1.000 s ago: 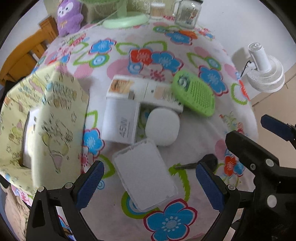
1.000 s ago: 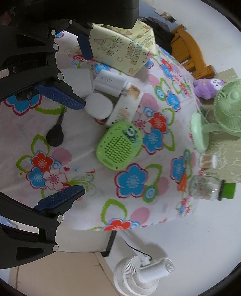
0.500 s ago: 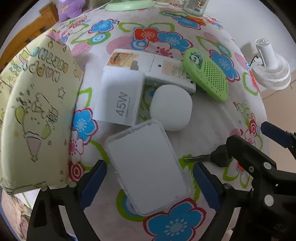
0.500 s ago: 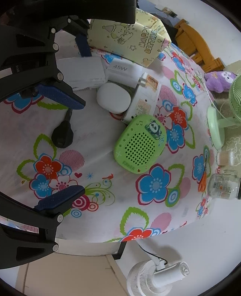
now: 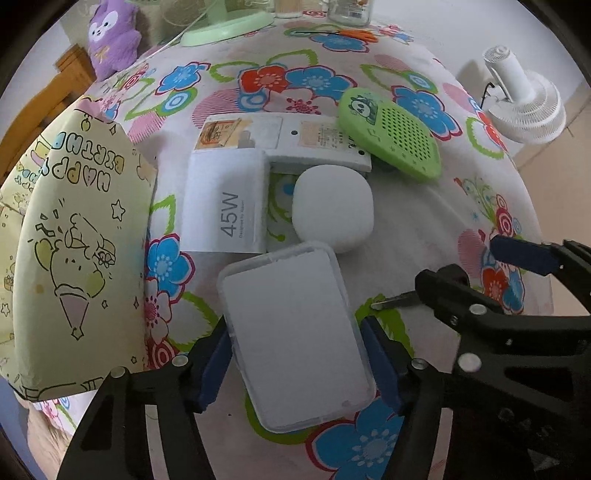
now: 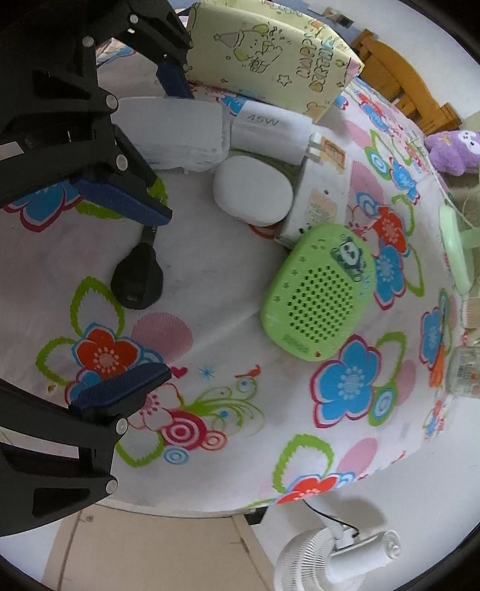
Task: Organize rigid objects
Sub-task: 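Grasp the black car key with the right gripper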
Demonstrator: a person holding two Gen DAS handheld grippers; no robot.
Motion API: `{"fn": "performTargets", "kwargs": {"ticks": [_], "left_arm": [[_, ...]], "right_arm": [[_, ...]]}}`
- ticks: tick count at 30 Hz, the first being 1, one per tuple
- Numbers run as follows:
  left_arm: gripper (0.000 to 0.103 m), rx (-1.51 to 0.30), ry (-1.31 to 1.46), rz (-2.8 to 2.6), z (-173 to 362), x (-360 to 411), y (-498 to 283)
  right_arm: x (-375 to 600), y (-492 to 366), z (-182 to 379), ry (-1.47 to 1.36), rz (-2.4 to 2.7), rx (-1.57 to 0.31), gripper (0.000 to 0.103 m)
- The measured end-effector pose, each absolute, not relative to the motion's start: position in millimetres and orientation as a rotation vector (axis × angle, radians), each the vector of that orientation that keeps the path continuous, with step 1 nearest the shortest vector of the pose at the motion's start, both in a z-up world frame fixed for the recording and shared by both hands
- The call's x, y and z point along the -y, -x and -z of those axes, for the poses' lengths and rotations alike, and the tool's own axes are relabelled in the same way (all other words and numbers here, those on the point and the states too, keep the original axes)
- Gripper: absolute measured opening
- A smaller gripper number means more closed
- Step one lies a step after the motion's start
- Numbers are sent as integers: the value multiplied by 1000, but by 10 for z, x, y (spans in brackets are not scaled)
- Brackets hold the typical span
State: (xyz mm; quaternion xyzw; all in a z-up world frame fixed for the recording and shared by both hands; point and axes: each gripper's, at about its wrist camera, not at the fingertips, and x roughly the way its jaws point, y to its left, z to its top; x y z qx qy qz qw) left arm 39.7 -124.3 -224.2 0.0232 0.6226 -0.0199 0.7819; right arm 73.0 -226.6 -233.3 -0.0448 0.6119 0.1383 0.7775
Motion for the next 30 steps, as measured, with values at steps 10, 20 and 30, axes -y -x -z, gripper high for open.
{"fn": "performTargets", "kwargs": {"ticks": [10,20,30], "left_arm": [[69,-1339,-107,89,2252,1145,-352],[68,-1329,-115,114,2242,1126,-286],[68,-1319,-108,134,2213,1033,-276]], "right_arm": [[2251,-637,2382,83,-254,-1320,68],[2165,-570,2351,92,-262,-1293,43],[2182,-504,2333,20,-214,-1302,37]]}}
